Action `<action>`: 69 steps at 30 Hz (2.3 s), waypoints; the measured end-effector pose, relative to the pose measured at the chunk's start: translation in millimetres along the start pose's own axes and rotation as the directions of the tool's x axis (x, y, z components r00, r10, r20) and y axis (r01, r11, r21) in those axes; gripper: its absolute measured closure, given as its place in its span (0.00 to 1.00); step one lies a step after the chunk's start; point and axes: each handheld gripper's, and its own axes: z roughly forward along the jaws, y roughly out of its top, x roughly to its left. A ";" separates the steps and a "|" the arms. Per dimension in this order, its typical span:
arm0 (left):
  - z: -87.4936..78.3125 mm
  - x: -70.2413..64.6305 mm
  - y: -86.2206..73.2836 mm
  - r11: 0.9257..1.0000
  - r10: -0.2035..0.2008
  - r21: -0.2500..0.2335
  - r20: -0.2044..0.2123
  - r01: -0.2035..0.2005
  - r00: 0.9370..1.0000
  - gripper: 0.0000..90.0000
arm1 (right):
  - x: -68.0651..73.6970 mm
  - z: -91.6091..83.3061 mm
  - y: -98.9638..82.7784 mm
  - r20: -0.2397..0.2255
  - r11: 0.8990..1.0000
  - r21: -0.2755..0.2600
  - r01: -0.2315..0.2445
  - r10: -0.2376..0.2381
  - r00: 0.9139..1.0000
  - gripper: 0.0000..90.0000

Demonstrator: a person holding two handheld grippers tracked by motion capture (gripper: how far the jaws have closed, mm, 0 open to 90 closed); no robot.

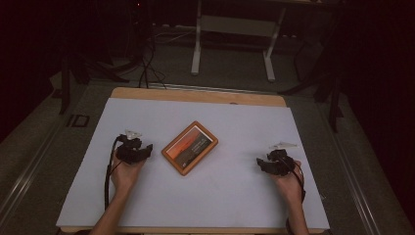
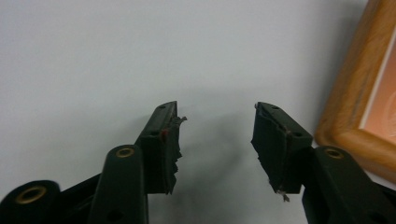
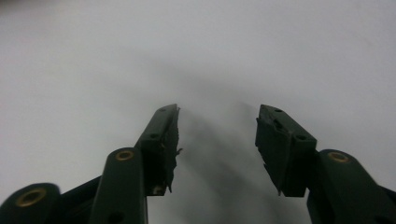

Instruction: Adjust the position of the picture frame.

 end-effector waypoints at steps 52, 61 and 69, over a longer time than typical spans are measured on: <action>7.4 -23.1 19.3 0.966 0.255 -0.025 0.242 -0.256 0.936 1.00 | 98.5 12.9 60.5 -0.193 0.971 -0.147 0.188 -0.215 0.957 1.00; 21.3 -22.0 16.0 0.962 0.264 0.009 0.242 -0.274 0.934 1.00 | 108.8 20.6 58.0 -0.200 0.969 -0.138 0.207 -0.231 0.952 1.00; 23.6 -25.4 14.2 0.957 0.273 0.027 0.255 -0.289 0.928 1.00 | 111.4 23.5 54.5 -0.198 0.968 -0.126 0.215 -0.237 0.951 1.00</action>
